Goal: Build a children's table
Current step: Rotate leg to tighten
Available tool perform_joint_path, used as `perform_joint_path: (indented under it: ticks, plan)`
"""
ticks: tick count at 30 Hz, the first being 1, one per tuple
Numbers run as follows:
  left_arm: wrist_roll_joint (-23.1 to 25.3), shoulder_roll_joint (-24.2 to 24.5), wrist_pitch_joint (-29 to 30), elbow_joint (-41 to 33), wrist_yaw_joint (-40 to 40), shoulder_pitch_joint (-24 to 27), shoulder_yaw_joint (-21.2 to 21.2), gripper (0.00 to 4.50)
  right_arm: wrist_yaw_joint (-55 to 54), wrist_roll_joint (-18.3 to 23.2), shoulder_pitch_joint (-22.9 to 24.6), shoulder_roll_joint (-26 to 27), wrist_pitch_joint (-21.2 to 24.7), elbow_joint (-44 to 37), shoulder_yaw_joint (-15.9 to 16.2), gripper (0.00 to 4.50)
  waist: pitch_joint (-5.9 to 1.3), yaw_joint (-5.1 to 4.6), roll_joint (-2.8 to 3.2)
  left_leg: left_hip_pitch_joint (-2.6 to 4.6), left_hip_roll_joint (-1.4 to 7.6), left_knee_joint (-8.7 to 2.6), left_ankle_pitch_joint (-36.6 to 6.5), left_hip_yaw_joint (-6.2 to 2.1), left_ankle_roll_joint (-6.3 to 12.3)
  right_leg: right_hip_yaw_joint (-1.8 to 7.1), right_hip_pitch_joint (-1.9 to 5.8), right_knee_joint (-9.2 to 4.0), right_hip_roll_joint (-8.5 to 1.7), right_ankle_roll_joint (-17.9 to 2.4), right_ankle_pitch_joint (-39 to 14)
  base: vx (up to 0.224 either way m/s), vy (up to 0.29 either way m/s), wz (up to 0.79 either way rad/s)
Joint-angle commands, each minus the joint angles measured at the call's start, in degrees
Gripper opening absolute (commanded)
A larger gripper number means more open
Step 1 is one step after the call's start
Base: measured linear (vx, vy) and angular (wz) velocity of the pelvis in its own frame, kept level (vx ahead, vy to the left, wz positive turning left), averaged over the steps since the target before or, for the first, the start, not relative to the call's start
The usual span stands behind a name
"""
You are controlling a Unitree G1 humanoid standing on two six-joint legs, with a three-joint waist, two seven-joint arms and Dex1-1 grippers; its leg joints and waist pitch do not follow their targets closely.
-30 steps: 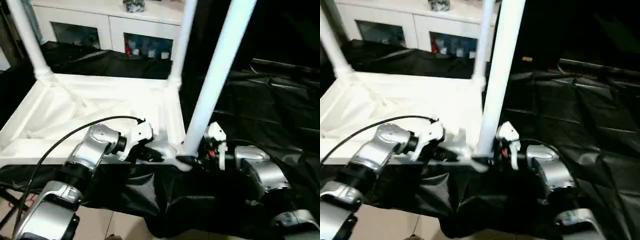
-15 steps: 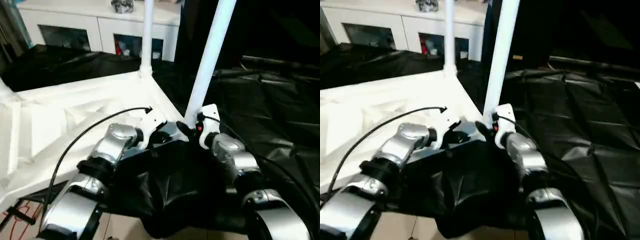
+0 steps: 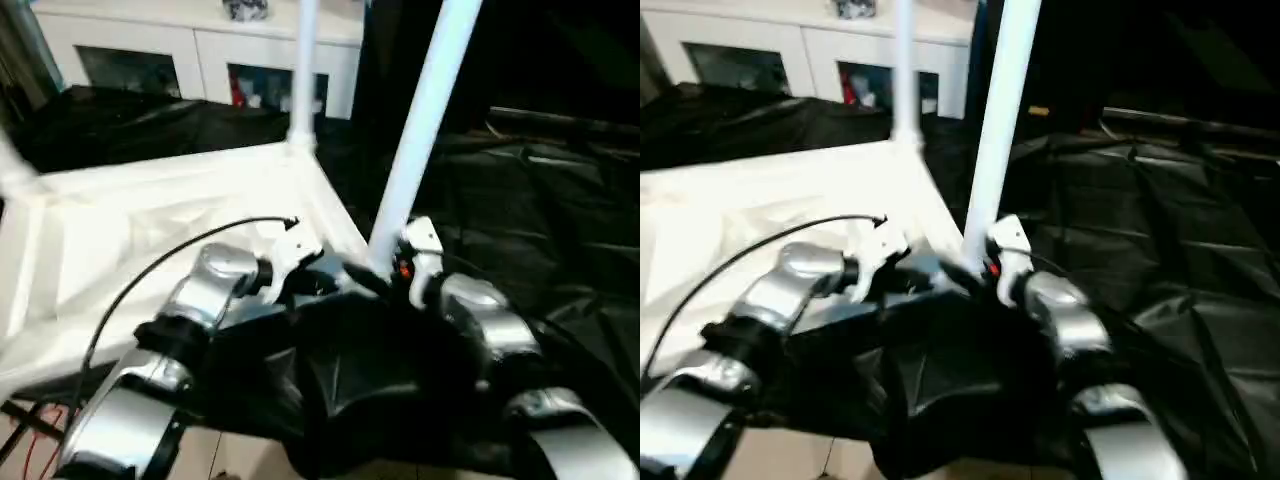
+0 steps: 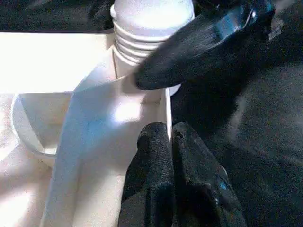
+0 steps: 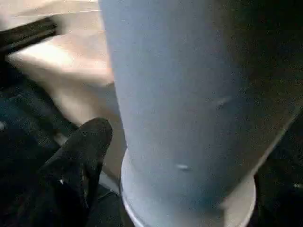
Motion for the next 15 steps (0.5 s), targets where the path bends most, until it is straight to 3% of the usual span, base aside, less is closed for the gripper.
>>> perform_joint_path:
  ticks: [1, 4, 7, 8, 11, 15]
  plan:
    - [-2.23, -1.69, -2.13, -1.71, -3.18, 0.22, -1.8, 0.0, 5.89, 1.07, 0.6, 0.78, 1.29, -2.19, 3.43, 3.92, -3.37, 0.04, -0.06, -0.01, 0.25, -3.24, -13.13, 0.75, 4.94, 2.11, 3.1, -4.08, -2.12, -14.12, -8.75, 0.0, 0.0, 0.0]
    - [-2.05, -0.08, -3.24, -1.03, -5.72, 0.07, -1.66, 0.0, 14.89, 2.01, 3.62, -3.07, 3.29, -6.69, 5.75, 3.92, -3.18, 0.4, 0.26, 0.24, 0.35, -3.31, -14.81, 0.81, 4.21, 2.07, 2.95, -4.39, -2.0, -13.66, -11.3, 0.0, 0.0, 0.0]
    - [-2.24, 0.86, -3.73, -1.1, -8.13, 0.16, -1.99, 0.0, 19.25, 2.13, 5.53, -5.3, 5.86, -9.58, 7.47, 3.92, -3.19, 1.26, 0.15, 0.16, 0.43, -3.41, -14.76, 0.79, 3.7, 2.09, 3.03, -4.42, -2.1, -12.73, -12.68, 0.0, 0.0, 0.0]
    - [-2.4, 1.14, -3.99, -1.14, -8.86, 0.21, -2.12, 0.0, 20.16, 2.05, 5.96, -5.81, 6.31, -10.18, 7.91, 3.92, -3.2, 1.45, 0.52, 0.25, 0.41, -3.38, -14.8, 0.8, 3.55, 2.12, 2.93, -4.43, -2.12, -12.79, -12.74, 0.0, 0.0, 0.0]
    - [-2.72, 2.06, -4.19, -1.39, -11.34, 0.47, -2.37, 0.0, 22.38, 2.15, 7.5, -7.08, 8.02, -12.85, 9.47, 3.92, -3.24, 1.65, 0.07, 0.2, 0.41, -3.43, -14.71, 0.78, 3.03, 2.09, 2.96, -4.42, -2.12, -12.41, -13.02, 0.0, 0.0, 0.0]
    - [-2.59, 2.61, -4.59, -1.46, -12.34, 0.63, -2.35, 0.0, 23.24, 2.01, 8.26, -7.45, 9.15, -14.39, 10.32, 3.59, -3.23, 1.64, -0.05, 0.13, 0.39, -3.47, -14.47, 0.72, 2.74, 2.06, 2.88, -4.37, -2.18, -12.41, -13.1, 0.0, 0.0, 0.0]
